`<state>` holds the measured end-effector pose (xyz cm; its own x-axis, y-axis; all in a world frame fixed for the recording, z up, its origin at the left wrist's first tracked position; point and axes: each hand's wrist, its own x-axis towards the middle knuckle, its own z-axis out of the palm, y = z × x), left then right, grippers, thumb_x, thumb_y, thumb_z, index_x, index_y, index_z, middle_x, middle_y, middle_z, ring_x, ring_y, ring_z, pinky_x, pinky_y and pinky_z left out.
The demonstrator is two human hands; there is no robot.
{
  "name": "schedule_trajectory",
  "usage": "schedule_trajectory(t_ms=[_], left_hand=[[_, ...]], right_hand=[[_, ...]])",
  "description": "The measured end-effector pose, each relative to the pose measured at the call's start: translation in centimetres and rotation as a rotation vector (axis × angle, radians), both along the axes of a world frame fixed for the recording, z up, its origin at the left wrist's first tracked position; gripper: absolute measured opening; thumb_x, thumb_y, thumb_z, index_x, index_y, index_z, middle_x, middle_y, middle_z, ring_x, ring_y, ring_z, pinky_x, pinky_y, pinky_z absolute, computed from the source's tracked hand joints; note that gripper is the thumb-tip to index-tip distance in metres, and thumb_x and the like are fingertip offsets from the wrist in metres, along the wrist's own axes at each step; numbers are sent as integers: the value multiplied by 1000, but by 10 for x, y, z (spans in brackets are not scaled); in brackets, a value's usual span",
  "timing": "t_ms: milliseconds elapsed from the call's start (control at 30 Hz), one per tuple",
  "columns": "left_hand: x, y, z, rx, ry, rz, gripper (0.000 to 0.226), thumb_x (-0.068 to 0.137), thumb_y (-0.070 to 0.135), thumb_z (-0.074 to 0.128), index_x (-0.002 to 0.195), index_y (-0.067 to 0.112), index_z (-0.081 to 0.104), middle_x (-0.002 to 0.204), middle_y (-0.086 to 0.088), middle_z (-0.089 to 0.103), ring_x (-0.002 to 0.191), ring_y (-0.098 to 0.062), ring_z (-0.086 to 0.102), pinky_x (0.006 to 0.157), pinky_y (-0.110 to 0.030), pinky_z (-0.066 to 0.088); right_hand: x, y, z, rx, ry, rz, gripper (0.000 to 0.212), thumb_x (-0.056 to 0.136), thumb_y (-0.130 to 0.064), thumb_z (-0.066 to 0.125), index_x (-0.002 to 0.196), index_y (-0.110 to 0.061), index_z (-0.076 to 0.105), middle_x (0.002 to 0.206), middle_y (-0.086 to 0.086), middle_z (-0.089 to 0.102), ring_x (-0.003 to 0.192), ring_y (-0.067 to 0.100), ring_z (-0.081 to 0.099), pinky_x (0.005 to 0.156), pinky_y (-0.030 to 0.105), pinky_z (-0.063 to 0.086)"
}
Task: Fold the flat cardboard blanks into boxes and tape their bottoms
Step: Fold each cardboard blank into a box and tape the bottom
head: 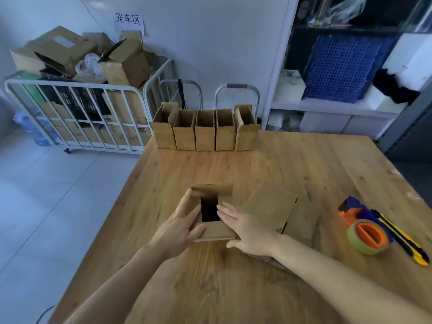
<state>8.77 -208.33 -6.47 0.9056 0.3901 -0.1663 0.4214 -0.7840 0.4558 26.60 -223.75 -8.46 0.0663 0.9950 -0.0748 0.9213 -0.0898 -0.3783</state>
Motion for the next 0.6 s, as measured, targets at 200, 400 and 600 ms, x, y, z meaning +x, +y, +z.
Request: schedule_trajectory(t_ms=[200,400,600], left_hand=[[-1,1,7,-22,-79,6,48,97,55,30,137,35,46,151,23,-30,112,6,42,90,-21,38],[12,4,11,-8,-300,212,50,96,51,30,126,19,53,153,6,29,133,-11,36,103,-29,36],[32,6,19,242,-195,256,51,96,40,49,142,21,38,139,-1,36,130,-19,32,104,-32,36]], right_hand=[[3,6,4,33,141,-45,60,95,-34,55,147,-13,33,156,-4,25,144,2,8,116,20,9],[-10,14,9,247,283,-370,24,89,-33,63,105,-16,69,115,-11,65,119,5,53,108,27,36],[-17,27,19,277,176,-573,70,80,-38,73,139,-23,37,135,-3,42,119,11,44,94,21,40]])
